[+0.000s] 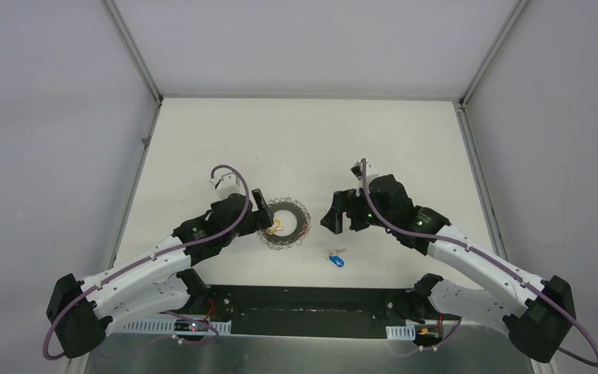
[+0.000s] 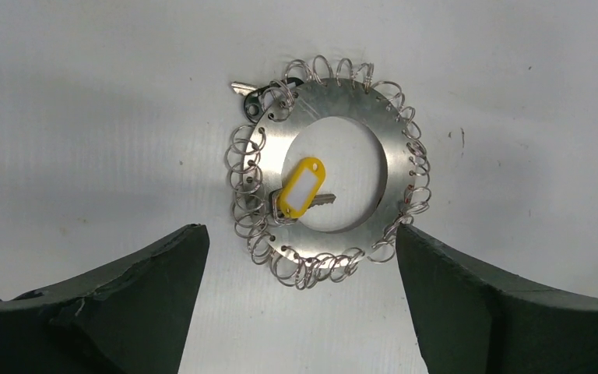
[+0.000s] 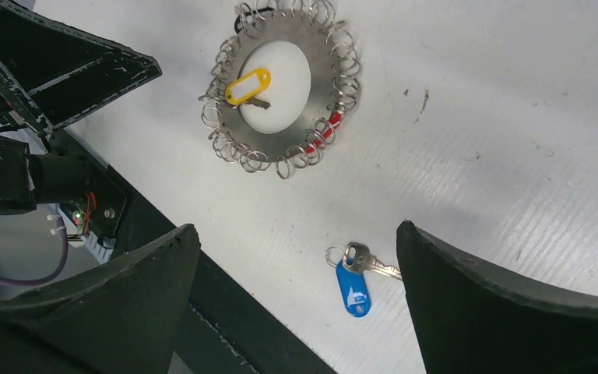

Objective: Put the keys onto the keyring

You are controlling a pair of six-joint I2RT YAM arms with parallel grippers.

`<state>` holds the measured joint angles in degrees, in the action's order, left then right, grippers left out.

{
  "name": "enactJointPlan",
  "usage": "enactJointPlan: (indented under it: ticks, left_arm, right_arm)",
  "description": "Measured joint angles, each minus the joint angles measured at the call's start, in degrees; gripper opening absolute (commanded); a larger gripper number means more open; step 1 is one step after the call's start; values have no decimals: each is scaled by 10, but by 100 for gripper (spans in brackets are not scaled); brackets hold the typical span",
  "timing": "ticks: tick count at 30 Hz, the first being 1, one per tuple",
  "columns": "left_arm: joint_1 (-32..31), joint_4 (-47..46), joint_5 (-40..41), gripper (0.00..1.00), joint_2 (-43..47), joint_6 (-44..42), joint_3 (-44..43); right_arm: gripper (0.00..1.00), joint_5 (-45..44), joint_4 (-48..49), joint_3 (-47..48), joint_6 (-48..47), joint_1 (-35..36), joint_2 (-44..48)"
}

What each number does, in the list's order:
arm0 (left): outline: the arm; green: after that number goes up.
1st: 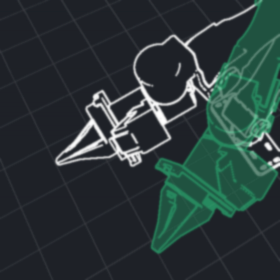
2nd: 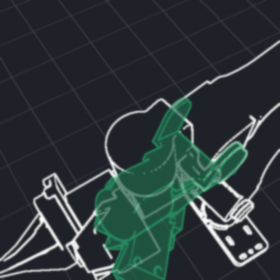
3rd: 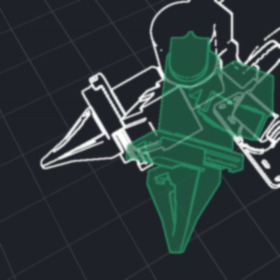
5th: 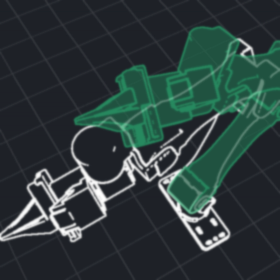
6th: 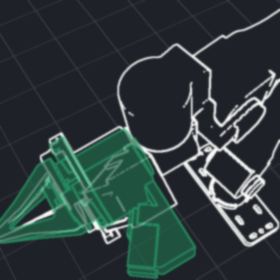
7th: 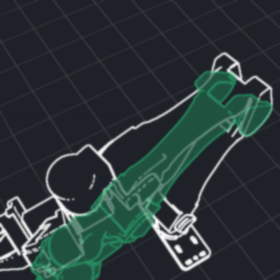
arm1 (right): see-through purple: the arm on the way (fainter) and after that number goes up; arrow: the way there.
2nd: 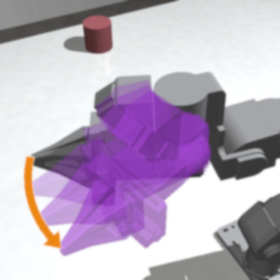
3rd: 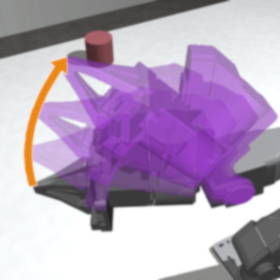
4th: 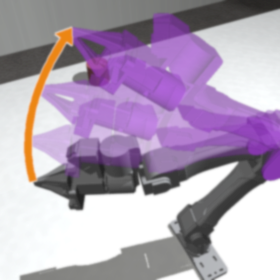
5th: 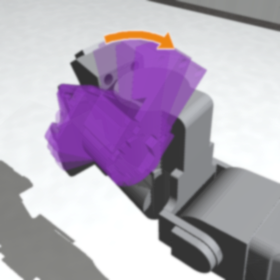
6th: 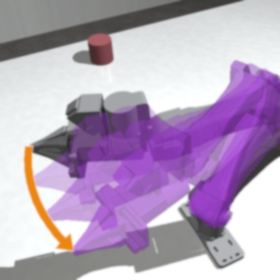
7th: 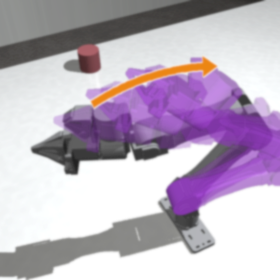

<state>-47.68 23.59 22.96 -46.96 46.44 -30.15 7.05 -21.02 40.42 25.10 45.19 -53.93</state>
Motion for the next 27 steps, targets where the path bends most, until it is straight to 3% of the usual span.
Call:
enactJointPlan:
  ticks: [10, 17, 22, 27]
  left_arm:
    - [94, 47, -146, 99, -175, 27, -82]
    - [148, 56, -252, 99, -205, 41, -82]
    - [198, 32, -319, 92, -198, 49, -54]
    - [238, 8, -382, 74, -230, 54, -38]
  right_arm:
    - [98, 59, -19, 43, 57, -28, -139]
    - [98, 118, -17, 53, 76, -31, -244]
    - [95, 148, -15, 90, 82, -31, -332]
    - [92, 172, -14, 124, 83, -31, -387]
